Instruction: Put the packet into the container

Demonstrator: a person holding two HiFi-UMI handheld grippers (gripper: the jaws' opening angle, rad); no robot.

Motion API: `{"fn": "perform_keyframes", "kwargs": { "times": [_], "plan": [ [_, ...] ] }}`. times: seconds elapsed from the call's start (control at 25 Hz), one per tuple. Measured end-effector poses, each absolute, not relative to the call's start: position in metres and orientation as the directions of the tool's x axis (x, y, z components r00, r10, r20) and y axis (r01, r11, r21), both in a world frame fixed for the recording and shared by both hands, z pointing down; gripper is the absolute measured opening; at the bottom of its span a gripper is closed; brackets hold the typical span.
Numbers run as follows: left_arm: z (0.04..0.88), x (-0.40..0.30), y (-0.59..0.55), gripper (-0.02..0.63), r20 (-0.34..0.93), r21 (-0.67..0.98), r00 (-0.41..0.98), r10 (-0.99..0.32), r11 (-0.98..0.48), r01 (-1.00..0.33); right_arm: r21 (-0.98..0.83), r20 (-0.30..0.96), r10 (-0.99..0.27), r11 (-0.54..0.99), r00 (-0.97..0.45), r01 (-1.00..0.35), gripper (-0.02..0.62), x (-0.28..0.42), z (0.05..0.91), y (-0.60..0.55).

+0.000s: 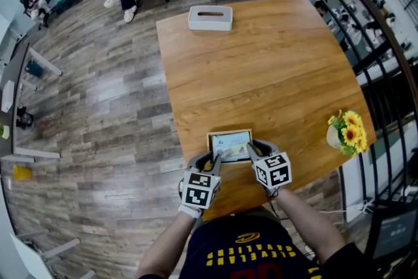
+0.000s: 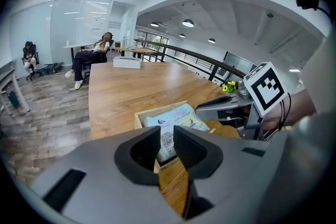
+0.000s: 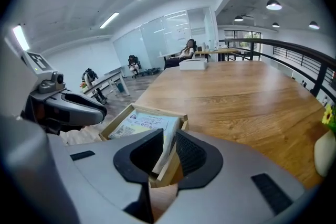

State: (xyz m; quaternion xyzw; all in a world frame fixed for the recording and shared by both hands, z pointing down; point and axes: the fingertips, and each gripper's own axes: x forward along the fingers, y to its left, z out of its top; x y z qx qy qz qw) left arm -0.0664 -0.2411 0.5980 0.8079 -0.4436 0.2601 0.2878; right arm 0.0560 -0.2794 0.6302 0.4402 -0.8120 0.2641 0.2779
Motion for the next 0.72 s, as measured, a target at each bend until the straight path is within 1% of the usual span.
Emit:
{"fn": "perform_keyframes", "kwargs": {
  "times": [0.16, 0.32, 0.48, 0.6, 0.64, 0.72],
  "plan": [
    [0.591, -0.067, -0.237, 0.063, 0.662, 0.272, 0.487, -0.57, -0.423, -0.865, -0.2, 0.66, -0.594, 0.452, -0.461, -0.869, 0.069, 0.062, 0.619, -0.282],
    [0.581, -0.073, -0.231, 0.063, 0.642, 0.301, 0.495, -0.586, -0.401, -0.865, -0.271, 0.62, -0.609, 0.425, -0.494, -0.864, 0.069, 0.066, 0.605, -0.275],
    [0.565, -0.077, -0.221, 0.063, 0.606, 0.355, 0.516, -0.605, -0.375, -0.857, -0.329, 0.551, -0.613, 0.464, -0.566, -0.823, 0.067, 0.059, 0.573, -0.26],
    [0.544, -0.068, -0.209, 0.063, 0.55, 0.416, 0.565, -0.615, -0.386, -0.824, -0.371, 0.488, -0.622, 0.487, -0.612, -0.791, 0.066, 0.054, 0.545, -0.245],
    [0.535, -0.064, -0.205, 0.063, 0.526, 0.434, 0.587, -0.615, -0.399, -0.808, -0.384, 0.468, -0.626, 0.492, -0.624, -0.781, 0.059, 0.051, 0.536, -0.24],
    [0.516, -0.055, -0.199, 0.061, 0.476, 0.469, 0.631, -0.613, -0.429, -0.772, -0.407, 0.429, -0.629, 0.506, -0.648, -0.76, 0.014, 0.044, 0.52, -0.23]
  ]
}}
